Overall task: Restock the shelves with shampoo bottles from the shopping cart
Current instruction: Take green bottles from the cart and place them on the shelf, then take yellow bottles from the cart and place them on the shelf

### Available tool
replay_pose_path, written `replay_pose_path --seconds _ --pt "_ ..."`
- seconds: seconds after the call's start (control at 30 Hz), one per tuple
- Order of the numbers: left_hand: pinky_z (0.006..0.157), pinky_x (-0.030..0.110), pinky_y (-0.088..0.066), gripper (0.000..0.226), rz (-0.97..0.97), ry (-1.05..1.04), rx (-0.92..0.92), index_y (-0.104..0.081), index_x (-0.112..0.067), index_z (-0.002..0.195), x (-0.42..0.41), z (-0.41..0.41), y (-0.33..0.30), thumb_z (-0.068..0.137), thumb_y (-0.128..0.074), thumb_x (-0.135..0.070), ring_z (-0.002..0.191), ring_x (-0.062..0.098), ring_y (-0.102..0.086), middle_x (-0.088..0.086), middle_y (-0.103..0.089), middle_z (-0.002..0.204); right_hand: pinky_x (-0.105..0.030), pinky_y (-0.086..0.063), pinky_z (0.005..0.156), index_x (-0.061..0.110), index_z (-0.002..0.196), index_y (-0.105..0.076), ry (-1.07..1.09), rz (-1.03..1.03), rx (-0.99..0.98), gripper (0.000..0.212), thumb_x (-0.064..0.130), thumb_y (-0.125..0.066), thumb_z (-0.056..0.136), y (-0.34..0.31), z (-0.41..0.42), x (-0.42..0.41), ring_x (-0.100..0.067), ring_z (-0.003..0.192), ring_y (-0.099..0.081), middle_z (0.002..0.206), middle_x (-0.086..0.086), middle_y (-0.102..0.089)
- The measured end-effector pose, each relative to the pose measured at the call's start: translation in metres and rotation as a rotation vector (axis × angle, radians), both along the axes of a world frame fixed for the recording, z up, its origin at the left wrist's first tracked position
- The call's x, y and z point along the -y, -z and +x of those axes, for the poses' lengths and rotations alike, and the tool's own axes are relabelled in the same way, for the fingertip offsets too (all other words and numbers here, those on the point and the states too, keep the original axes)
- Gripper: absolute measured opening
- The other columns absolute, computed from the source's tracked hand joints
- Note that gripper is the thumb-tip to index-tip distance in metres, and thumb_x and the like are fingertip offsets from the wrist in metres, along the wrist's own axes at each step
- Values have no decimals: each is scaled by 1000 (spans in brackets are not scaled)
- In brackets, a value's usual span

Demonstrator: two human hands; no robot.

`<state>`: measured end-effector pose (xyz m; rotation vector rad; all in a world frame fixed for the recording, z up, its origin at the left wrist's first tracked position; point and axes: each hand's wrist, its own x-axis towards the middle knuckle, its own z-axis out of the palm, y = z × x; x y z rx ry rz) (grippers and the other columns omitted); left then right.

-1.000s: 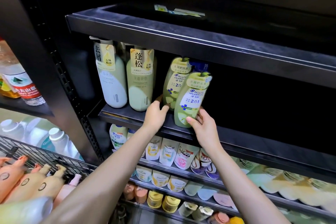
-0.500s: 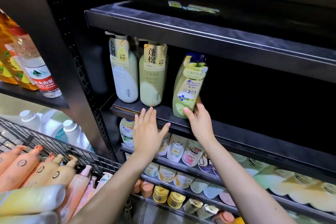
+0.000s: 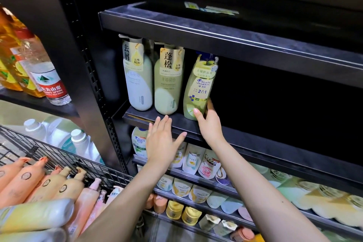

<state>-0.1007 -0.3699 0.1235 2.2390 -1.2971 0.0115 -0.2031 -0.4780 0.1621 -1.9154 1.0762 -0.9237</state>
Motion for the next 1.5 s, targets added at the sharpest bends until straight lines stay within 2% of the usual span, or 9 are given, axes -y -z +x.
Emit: replay_pose_path --seconds 0.17,0.47,0.6,0.83,1.0,1.17,1.3,1.37,1.5 --pt "118 34 -1 70 -23 1 -25 -35 -12 144 0 0 -1 90 -46 -56 146 19 -15 0 -31 154 -28 -45 88 7 123 -54 20 -5 -14 34 24 -56 94 3 2 3 -23 105 -61 115 -7 -66" --pt "118 33 1 70 -12 4 -44 -33 -14 145 -1 0 -2 91 -44 -56 146 18 -13 -1 -29 155 -27 -44 90 7 124 -53 49 -6 -19 35 26 -55 95 4 7 -2 -22 108 -59 119 -7 -65" --pt "118 33 1 70 -9 15 -49 -33 -14 145 -1 0 -3 91 -45 -56 146 18 -13 -1 -28 155 -31 -45 86 3 113 -58 89 -50 -84 31 29 -54 96 10 6 -6 -27 102 -59 110 -12 -64" --pt "118 34 0 69 19 28 -41 -34 -14 145 -1 3 0 91 -44 -56 146 18 -13 -2 -28 155 -13 -31 80 -2 118 -57 113 -78 -71 29 15 -55 95 4 6 -10 -26 108 -56 117 -14 -62" --pt "118 34 -1 69 22 32 -28 -34 -14 145 -1 3 1 91 -44 -56 146 18 -13 -1 -28 155 -19 -27 68 -6 102 -57 109 -44 -128 24 17 -51 97 8 4 -8 -26 93 -53 104 -19 -61" --pt "118 35 0 66 72 112 -53 -29 -13 147 -6 7 -5 93 -44 -50 147 18 -8 -1 -22 157 -18 -32 84 -3 122 -51 70 -87 -125 34 20 -51 97 8 1 -10 -30 111 -52 121 -18 -57" --pt "120 36 -3 62 93 227 -30 -25 -14 149 -42 29 -2 96 -46 -38 147 17 -7 0 -15 159 -15 -15 109 1 145 -27 141 -176 -66 53 22 -43 100 24 -6 -54 -22 141 -25 153 -14 -28" --pt "120 36 -6 62 142 204 3 -22 -15 150 -77 44 15 96 -45 -36 147 19 -9 1 -13 159 -24 -8 118 7 149 -22 28 -229 -104 56 23 -40 99 42 -4 -86 -17 147 -11 160 -7 -14" --pt "116 34 -17 65 351 24 -107 -23 -9 149 -172 74 65 95 -46 -37 145 24 -18 10 -18 158 -36 -9 121 12 149 -24 -270 -246 -277 53 21 -41 100 92 15 -148 4 144 0 157 8 -11"
